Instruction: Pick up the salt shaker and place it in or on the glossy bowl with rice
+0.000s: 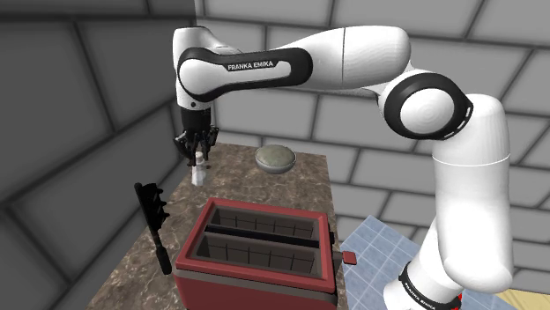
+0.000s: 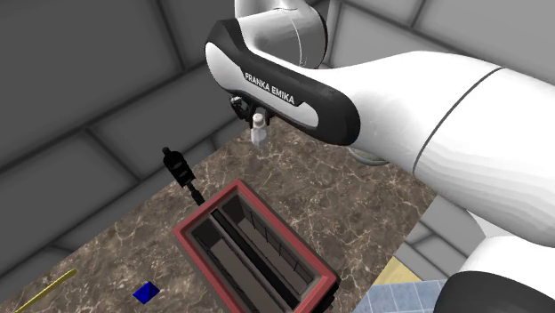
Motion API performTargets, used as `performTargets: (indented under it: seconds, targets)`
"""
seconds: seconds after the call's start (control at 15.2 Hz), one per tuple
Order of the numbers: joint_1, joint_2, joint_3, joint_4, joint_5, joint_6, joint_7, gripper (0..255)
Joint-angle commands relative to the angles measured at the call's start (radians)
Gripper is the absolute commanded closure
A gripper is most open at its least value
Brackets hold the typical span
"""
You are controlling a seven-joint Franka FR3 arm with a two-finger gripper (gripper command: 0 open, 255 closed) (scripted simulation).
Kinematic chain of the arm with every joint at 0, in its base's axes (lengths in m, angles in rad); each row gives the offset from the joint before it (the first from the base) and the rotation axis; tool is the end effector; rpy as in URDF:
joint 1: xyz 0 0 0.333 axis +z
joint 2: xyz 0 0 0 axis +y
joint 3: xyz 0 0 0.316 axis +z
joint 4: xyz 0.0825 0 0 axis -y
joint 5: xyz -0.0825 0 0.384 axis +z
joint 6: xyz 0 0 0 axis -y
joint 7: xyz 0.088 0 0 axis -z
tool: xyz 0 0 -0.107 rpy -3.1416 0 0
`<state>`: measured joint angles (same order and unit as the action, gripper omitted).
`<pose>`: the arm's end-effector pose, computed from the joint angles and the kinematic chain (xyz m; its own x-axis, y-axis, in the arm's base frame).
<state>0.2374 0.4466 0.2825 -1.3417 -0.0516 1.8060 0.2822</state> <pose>0.6195 0.3075 0.4839 0.9758 0.2181 0.0133 0.2185 -0.9728 -0.0768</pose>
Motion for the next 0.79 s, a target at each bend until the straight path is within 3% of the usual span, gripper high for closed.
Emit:
performTargets:
  seconds: [0.0,0.53,0.73]
  targets:
    - [0.001,0.001,0.0,0.029,0.0,-0.028,0.0,255]
    - [0.012,0.017,0.001,0.155,-0.004,-0.139,0.004,255]
    - [-0.046,-0.043,-0.01,0.079,0.017,-0.123,-0.058,255]
